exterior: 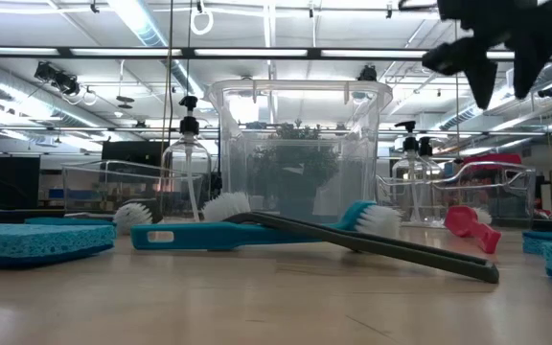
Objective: Pick & Place Kitchen Sink Supplies
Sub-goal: Put the orange dish brush into the transparent container
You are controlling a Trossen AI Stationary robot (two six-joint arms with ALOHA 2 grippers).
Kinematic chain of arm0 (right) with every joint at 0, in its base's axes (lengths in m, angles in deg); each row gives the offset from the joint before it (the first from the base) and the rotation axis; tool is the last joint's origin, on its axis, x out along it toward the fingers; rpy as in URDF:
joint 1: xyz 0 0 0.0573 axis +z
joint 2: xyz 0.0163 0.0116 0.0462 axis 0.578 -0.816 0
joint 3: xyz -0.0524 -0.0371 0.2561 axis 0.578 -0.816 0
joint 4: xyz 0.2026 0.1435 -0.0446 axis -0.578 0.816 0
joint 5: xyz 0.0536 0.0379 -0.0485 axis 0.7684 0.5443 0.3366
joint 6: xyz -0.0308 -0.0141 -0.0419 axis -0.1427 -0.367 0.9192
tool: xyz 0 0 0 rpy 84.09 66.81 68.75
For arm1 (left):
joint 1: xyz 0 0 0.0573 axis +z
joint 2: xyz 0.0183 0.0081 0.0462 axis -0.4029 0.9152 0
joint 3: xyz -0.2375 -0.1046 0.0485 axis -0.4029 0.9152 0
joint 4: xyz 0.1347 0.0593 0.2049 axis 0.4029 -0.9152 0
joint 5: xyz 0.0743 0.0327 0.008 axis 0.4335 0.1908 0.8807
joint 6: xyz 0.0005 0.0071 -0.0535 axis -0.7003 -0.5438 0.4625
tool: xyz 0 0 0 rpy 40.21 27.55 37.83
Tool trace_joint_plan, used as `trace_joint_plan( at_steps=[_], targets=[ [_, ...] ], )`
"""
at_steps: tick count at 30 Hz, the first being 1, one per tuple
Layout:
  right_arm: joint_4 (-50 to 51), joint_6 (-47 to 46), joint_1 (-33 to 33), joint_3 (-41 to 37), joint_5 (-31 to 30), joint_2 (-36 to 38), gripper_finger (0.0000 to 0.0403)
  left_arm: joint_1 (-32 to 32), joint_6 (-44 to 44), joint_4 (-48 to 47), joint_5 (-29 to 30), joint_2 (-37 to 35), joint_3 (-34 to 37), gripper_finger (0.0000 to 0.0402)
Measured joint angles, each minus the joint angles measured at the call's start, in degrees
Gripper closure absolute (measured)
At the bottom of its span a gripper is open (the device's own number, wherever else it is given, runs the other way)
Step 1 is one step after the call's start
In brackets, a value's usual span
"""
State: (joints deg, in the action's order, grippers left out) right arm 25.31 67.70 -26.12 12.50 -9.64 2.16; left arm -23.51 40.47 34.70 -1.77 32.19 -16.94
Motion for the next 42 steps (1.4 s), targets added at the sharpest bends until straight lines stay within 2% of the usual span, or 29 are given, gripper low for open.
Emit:
trace_joint_plan(
  at_steps=[15, 22, 33, 42],
  targets=[
    [-19.7, 7.6, 0.0, -15.7, -5.0, 0.0, 0.0170, 0.0, 0.0, 0.0, 0.0, 0.0, 0.0, 0.0385],
    [-27.8, 12.1, 0.0, -22.8, -6.9, 0.0, 0.0168, 0.0, 0.0, -0.2, 0.0, 0.0, 0.0, 0.0385],
    [-40.7, 18.7, 0.0, -29.3, -7.0, 0.0, 0.0168, 0.0, 0.0, -0.2, 0.0, 0.0, 0.0, 0.0385],
    [-44.3, 22.5, -0.4, -33.4, -10.0, 0.0, 0.0168, 0.0, -0.1, -0.2, 0.1, 0.0, 0.0, 0.0385]
  ],
)
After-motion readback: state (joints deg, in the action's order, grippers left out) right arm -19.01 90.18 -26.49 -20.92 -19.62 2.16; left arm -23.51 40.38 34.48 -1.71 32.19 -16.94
